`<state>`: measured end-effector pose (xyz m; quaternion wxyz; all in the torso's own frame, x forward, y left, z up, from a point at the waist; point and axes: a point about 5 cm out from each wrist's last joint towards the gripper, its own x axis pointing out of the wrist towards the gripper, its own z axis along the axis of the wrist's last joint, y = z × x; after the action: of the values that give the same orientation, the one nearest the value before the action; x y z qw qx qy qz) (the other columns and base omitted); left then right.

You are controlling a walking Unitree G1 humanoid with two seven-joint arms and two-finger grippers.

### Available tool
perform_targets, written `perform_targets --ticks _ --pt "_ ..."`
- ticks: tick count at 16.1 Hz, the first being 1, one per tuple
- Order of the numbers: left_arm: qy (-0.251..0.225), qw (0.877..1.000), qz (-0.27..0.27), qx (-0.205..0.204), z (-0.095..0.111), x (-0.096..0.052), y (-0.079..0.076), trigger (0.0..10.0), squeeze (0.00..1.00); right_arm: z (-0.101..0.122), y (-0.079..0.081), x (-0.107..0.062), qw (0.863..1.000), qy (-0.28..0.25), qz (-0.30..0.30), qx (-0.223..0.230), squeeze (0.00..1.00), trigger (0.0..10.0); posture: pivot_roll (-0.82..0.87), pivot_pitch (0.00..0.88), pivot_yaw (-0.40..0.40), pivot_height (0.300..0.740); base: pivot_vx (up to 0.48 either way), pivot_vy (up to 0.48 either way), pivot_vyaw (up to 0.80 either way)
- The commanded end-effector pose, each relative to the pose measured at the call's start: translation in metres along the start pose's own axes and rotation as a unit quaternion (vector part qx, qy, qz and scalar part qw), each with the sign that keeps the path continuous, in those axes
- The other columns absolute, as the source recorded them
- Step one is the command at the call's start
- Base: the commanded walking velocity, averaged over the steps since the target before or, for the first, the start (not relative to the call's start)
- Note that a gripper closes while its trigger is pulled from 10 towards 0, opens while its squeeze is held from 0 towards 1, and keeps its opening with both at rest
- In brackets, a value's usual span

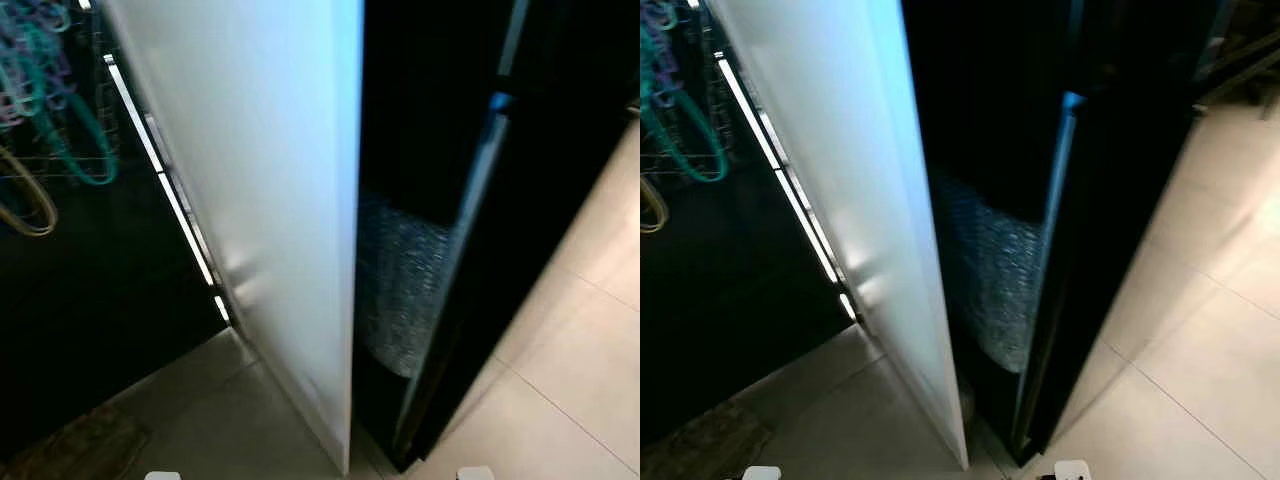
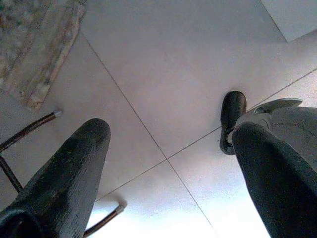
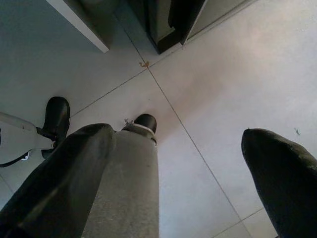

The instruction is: Restocking fridge

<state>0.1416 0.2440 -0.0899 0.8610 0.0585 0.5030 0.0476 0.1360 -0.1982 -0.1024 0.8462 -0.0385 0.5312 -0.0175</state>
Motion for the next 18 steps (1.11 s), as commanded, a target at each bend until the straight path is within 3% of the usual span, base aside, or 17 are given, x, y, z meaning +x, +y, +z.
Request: perform_targets --ticks 1,18 --pt "0.015 1.0 0.0 0.011 -0.0067 -0.001 0.0009 10.0 0.0 -0.0021 0.0004 -0.0001 1.0 0.007 0.002 0.004 0.0 10.0 -0.06 0.0 0.051 0.74 0.0 0.0 0.8" --pt "0.006 0.999 0.005 -0.034 -0.0017 0.0006 -0.005 10.0 0.0 0.0054 -0.005 0.0003 0.998 0.005 0.027 -0.048 0.0 10.0 -0.02 0.0 -0.019 0.74 0.0 0.0 0.8"
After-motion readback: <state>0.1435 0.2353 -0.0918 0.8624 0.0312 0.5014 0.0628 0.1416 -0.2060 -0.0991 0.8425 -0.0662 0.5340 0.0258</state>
